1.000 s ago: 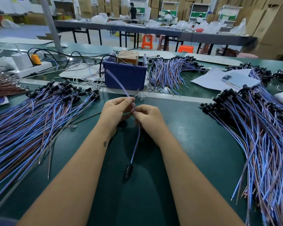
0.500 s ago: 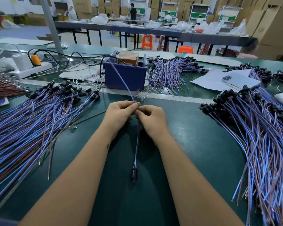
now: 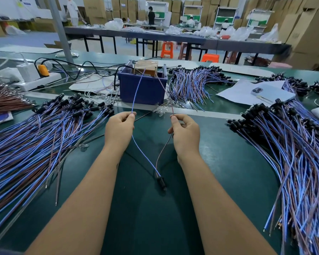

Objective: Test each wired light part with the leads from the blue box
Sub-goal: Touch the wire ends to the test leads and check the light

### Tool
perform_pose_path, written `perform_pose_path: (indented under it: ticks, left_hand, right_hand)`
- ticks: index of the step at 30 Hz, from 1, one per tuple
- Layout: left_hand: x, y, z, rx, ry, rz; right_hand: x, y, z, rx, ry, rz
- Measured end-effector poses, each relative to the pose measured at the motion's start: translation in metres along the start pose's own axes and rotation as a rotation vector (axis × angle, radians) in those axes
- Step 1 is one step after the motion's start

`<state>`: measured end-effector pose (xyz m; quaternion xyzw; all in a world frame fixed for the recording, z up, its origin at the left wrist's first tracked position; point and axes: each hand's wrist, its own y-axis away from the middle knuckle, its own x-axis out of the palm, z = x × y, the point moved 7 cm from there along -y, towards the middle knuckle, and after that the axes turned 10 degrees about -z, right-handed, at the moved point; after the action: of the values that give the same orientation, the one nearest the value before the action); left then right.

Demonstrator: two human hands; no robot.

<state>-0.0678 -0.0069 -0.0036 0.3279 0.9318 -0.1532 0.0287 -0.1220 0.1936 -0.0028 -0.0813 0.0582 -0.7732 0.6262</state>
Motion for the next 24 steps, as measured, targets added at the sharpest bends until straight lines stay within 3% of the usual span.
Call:
perform_pose_path:
  ticks: [7,14,24]
  left_hand:
    - [-0.001,-0.005,0.002,0.015,-0.02,0.034]
    - [0.005,-0.009,0.01,-0.173,0.075,0.061]
    - [-0.001,-0.013,0.019,-0.2,0.138,0.013]
  right_hand:
    - [0.002,-0.001,-0.004,0.059,-0.055,0.042]
    - [0.009,0.0,-0.005,0.034,-0.005,0.085]
    - [0.011,0.001,-0.004,0.055,0.015,0.111]
